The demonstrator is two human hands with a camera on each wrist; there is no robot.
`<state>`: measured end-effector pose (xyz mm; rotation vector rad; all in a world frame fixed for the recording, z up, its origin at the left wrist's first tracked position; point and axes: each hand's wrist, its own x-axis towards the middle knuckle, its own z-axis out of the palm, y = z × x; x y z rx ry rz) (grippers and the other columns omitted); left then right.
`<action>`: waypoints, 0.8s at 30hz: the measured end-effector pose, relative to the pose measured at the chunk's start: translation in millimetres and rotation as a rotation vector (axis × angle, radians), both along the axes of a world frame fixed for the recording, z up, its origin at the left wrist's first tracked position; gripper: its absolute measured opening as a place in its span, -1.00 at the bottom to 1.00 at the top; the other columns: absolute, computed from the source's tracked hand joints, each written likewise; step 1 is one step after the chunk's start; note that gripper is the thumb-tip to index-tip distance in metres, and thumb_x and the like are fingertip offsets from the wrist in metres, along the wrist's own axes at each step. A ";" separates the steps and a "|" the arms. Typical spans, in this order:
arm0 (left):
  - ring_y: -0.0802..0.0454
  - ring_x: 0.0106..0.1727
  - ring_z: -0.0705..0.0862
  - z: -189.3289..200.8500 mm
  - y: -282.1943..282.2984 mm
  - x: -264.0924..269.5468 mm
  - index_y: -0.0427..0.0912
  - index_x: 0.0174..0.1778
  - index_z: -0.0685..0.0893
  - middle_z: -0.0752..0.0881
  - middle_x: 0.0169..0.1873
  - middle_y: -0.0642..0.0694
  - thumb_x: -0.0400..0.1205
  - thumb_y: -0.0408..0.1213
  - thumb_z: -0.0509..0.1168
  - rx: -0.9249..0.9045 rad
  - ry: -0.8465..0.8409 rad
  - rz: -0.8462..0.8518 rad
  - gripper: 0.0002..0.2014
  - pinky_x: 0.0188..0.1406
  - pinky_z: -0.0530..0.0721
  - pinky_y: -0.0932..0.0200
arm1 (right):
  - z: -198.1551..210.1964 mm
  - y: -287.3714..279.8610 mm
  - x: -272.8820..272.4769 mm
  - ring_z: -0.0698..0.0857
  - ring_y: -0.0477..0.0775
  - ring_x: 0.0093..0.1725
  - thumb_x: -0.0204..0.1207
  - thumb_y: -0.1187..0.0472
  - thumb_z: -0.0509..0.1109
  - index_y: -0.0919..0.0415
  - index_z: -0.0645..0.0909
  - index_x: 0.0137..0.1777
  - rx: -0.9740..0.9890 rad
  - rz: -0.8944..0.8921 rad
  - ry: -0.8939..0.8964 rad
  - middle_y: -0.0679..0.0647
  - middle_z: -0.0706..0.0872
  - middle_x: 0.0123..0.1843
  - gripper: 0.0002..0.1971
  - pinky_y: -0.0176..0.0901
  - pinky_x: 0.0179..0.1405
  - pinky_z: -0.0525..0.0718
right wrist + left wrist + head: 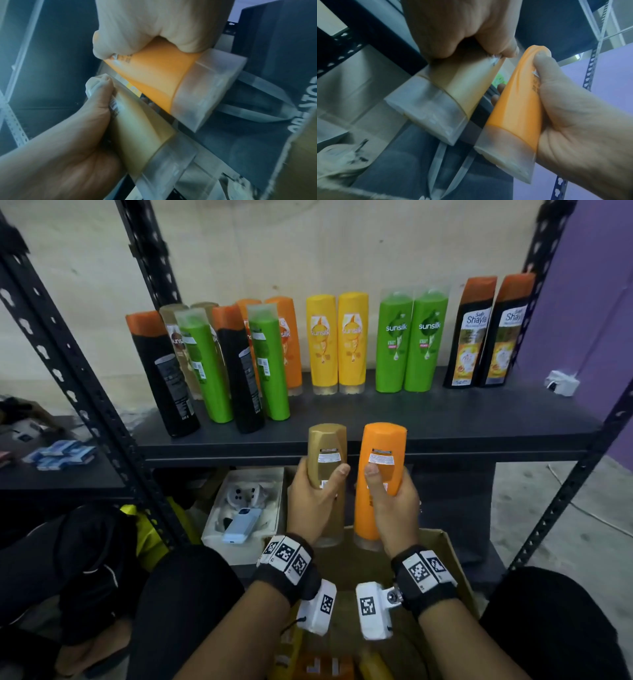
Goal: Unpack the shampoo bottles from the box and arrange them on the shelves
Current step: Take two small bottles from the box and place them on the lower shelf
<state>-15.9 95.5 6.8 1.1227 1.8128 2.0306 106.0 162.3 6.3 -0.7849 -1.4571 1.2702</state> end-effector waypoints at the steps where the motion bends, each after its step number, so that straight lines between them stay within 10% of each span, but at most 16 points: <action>1: 0.28 -0.03 0.81 6.7 0.7 -0.2 0.15 0.13 0.66 0.83 -0.03 0.26 0.48 0.27 0.49 0.022 0.005 0.003 -0.59 -0.10 0.73 0.35 | 7.2 1.5 -0.7 0.71 -0.49 0.00 0.26 -0.61 0.36 -0.44 0.59 0.09 0.028 -0.015 -0.001 -0.59 0.71 0.01 -0.52 -0.28 -0.08 0.58; 13: 0.36 0.02 0.80 112.5 17.5 -5.6 0.12 0.16 0.66 0.83 -0.01 0.32 0.54 0.02 0.57 0.228 0.145 0.011 -0.67 -0.08 0.64 0.52 | 101.7 22.8 -17.5 0.70 -0.46 0.05 0.49 -0.46 0.31 -0.27 0.50 0.22 0.317 -0.055 0.090 -0.56 0.70 0.06 -0.57 -0.68 -0.06 0.52; 24: 0.27 0.15 0.79 160.5 37.3 -23.6 -0.04 0.35 0.66 0.83 0.11 0.15 0.61 0.08 0.52 0.307 0.205 0.084 -0.54 0.13 0.73 0.31 | 146.7 50.8 -28.3 0.77 -0.26 0.16 0.73 -0.19 0.28 -0.35 0.45 0.28 0.399 -0.066 0.173 -0.23 0.77 0.22 -0.82 -0.39 0.11 0.71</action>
